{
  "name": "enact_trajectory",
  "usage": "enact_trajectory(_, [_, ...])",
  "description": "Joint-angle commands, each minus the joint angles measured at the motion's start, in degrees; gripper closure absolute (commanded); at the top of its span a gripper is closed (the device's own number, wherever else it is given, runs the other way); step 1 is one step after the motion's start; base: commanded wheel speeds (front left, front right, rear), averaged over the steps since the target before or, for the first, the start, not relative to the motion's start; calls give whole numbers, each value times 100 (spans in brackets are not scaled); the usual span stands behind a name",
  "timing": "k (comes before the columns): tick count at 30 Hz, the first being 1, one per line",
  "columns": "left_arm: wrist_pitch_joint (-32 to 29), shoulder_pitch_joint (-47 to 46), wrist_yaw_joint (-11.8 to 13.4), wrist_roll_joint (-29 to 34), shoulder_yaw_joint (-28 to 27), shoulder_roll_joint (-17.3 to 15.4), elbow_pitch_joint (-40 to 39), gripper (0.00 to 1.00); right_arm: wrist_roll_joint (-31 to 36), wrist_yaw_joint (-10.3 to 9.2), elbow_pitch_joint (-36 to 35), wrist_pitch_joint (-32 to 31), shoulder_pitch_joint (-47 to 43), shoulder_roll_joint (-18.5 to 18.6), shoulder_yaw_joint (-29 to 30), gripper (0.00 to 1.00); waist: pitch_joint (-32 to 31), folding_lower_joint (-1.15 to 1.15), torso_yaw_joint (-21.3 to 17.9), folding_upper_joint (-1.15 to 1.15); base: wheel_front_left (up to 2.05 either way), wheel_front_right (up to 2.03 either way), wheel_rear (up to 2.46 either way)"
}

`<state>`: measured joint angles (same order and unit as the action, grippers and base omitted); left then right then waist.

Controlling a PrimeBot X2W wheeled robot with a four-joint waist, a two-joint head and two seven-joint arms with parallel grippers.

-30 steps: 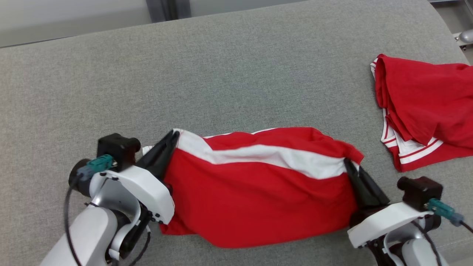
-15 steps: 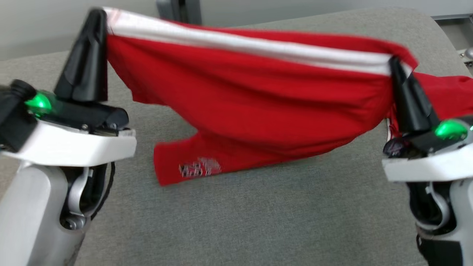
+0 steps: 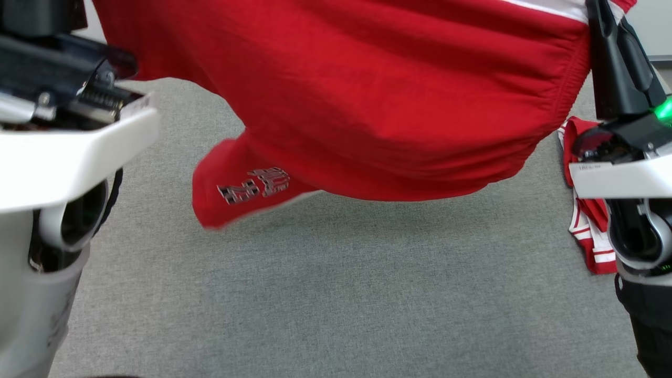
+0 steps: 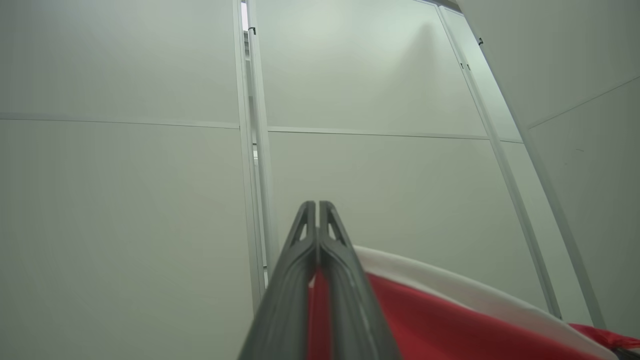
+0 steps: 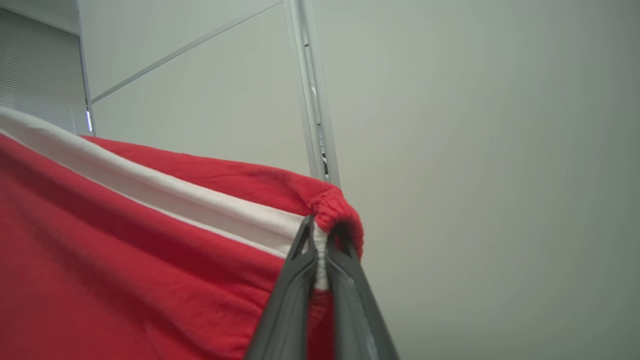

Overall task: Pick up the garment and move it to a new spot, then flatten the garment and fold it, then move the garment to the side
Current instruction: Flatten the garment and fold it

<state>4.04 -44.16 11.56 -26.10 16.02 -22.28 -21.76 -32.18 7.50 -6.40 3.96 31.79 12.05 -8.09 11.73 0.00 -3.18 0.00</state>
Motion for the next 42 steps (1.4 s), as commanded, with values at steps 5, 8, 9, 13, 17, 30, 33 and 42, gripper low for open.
enact_trajectory(5, [-135,-519,-319,-101,205,48,574,100,-124,1,531,36,455,74,-163,100,112,0,-18,0,0,0,0])
enact_trajectory(8, [-105,-983,-546,-159,275,84,1274,100,-168,1,1043,130,915,112,-351,100,224,0,-25,0,0,0,0])
enact_trajectory(9, [-74,-1166,-622,-162,293,111,1563,100,-166,2,1235,178,1110,132,-448,100,254,0,-23,0,0,0,0])
enact_trajectory(13, [31,-1952,-939,-173,426,290,2898,100,-272,1,2173,430,1960,60,-760,100,412,0,-21,0,0,0,0])
enact_trajectory(17, [59,-2784,-1179,-120,579,491,4422,100,-274,2,3371,667,2951,-68,-1090,100,586,0,-16,0,0,0,0])
enact_trajectory(30, [340,-4327,-1614,-200,758,1129,7822,100,-123,1,6566,1136,4806,-739,-1438,100,1122,0,90,0,0,0,0])
enact_trajectory(33, [321,-4366,-1683,-254,790,1234,8099,100,-156,1,6739,1136,4873,-775,-1520,100,1237,0,140,0,0,0,0])
enact_trajectory(42, [933,-3505,-1851,-632,717,1631,8594,100,-749,1,6476,1138,4044,-637,-2231,100,1418,0,323,0,0,0,0])
